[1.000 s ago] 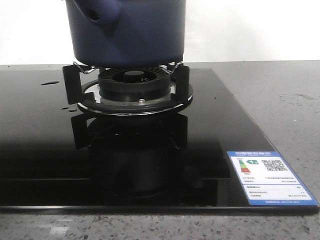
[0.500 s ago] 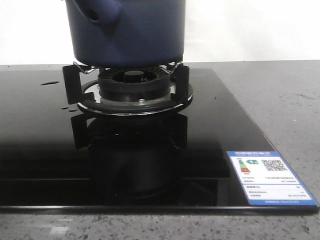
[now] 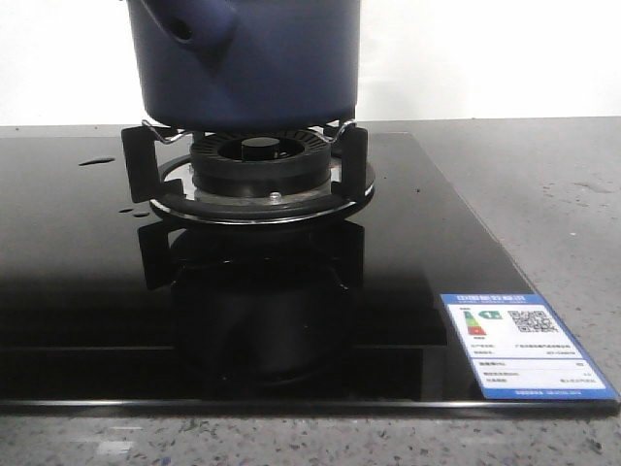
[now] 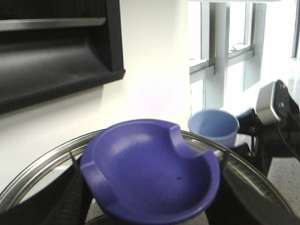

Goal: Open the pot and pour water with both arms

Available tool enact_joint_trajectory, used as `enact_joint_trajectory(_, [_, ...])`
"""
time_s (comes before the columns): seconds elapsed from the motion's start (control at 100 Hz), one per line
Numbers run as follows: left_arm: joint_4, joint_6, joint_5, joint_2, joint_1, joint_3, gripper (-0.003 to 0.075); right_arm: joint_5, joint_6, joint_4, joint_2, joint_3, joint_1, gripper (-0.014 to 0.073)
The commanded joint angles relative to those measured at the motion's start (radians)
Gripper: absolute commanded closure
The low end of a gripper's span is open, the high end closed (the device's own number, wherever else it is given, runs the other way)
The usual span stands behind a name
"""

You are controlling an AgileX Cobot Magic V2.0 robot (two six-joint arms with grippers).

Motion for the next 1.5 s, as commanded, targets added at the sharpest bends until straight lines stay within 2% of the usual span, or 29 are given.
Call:
enact_joint_trajectory(0.0, [-0.068,-0.010,0.016,0.002,0.000,-0.035,0.0456,-0.109,0.025,-0.027,-0.040,0.078,-0.055,0.0219])
enact_joint_trajectory(0.16, [-0.068,-0.010,0.027,0.038,0.000,-0.035,0.0456,-0.223,0.025,-0.027,-0.045,0.213,-0.119,0.0219])
enact_joint_trajectory(0.42, [-0.068,-0.010,0.042,0.068,0.000,-0.035,0.0456,-0.380,0.025,-0.027,-0.045,0.290,-0.182,0.0219])
enact_joint_trajectory(0.83, [-0.068,-0.010,0.060,0.068,0.000,-0.035,0.0456,-0.381,0.025,0.014,-0.032,0.330,-0.187,0.0216])
enact_joint_trajectory(0.92, [-0.068,-0.010,0.068,0.068,0.000,-0.035,0.0456,-0.381,0.025,0.014,-0.033,0.330,-0.187,0.0173])
enact_joint_trajectory(1.09, [-0.068,-0.010,0.073,0.068,0.000,-0.035,0.0456,-0.400,0.025,0.014,-0.068,0.330,-0.187,-0.0003])
enact_joint_trajectory(1.16, [-0.068,-0.010,0.074,0.068,0.000,-0.035,0.0456,-0.400,0.025,0.014,-0.095,0.330,-0.187,-0.0045])
enact_joint_trajectory(1.49, [-0.068,-0.010,0.085,0.096,0.000,-0.035,0.0456,-0.367,0.025,0.014,-0.289,0.330,-0.187,-0.0043])
